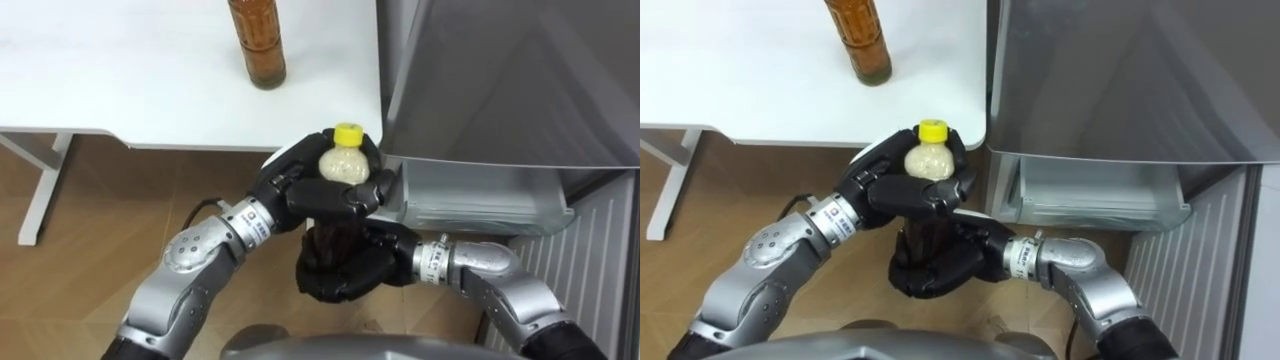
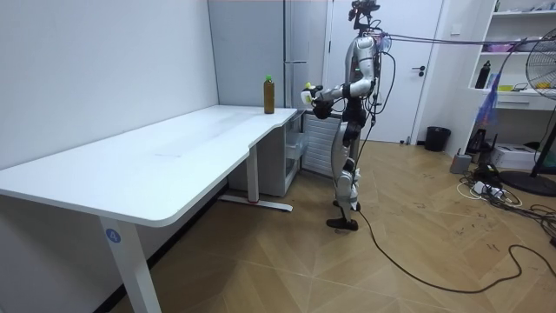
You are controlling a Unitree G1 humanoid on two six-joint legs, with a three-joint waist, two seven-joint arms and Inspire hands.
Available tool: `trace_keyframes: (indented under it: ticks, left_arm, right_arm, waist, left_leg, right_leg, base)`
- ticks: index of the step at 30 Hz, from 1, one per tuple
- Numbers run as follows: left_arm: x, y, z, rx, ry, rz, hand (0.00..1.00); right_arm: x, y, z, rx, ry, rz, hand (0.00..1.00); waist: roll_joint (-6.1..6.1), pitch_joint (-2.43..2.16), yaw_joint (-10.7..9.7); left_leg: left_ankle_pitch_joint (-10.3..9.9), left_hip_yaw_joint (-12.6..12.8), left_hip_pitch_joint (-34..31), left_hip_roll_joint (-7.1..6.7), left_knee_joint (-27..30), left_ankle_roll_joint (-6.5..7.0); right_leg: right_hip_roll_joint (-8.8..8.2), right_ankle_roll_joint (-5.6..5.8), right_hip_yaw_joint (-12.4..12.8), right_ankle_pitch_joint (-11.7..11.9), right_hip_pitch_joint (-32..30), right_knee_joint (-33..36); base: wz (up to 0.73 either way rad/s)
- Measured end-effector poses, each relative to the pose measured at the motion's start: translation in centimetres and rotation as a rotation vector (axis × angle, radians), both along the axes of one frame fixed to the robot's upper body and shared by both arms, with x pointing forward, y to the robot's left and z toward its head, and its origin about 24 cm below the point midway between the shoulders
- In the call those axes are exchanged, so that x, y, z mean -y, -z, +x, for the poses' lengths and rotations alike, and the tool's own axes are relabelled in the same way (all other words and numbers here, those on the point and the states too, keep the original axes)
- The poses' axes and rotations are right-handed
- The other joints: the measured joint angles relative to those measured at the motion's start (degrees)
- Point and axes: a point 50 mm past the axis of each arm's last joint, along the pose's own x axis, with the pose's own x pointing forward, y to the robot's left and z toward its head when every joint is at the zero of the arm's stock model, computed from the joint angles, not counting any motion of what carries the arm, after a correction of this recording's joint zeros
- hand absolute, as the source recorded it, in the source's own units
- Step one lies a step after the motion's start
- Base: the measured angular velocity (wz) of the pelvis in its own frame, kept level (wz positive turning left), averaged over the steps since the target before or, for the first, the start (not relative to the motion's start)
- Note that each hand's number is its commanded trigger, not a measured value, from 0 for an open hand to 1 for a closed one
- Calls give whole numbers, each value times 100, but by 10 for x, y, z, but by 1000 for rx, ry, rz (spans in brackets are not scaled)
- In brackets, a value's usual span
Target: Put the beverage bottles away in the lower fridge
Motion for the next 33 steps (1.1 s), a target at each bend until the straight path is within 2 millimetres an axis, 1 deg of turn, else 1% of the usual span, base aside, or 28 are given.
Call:
trace_keyframes:
  ticks: [14, 25, 33]
  left_arm:
    - [-2, -1, 0, 10, -3, -8, 0]
    - [-1, -2, 1, 13, -2, -9, 0]
    - [-2, -3, 2, 35, -3, -3, 0]
  right_arm:
    - [-1, 0, -2, -17, -5, 22, 100]
    - [-1, 1, -3, -20, -11, 21, 100]
    - [-1, 0, -3, -18, -10, 22, 100]
  waist:
    - [8, 2, 1]
    - [55, 12, 0]
    - [45, 13, -13]
  left_leg:
    - [0, 9, 0, 2, -2, 0]
    - [-1, 9, -2, 6, -15, -1]
    - [-1, 12, -32, 2, 5, -1]
  right_leg:
    - [1, 0, 1, 0, 1, -12]
    - [5, 0, 0, 0, 1, -8]
    - [-1, 1, -1, -1, -5, 0]
  base:
    - [0]
    - [0]
    - [0]
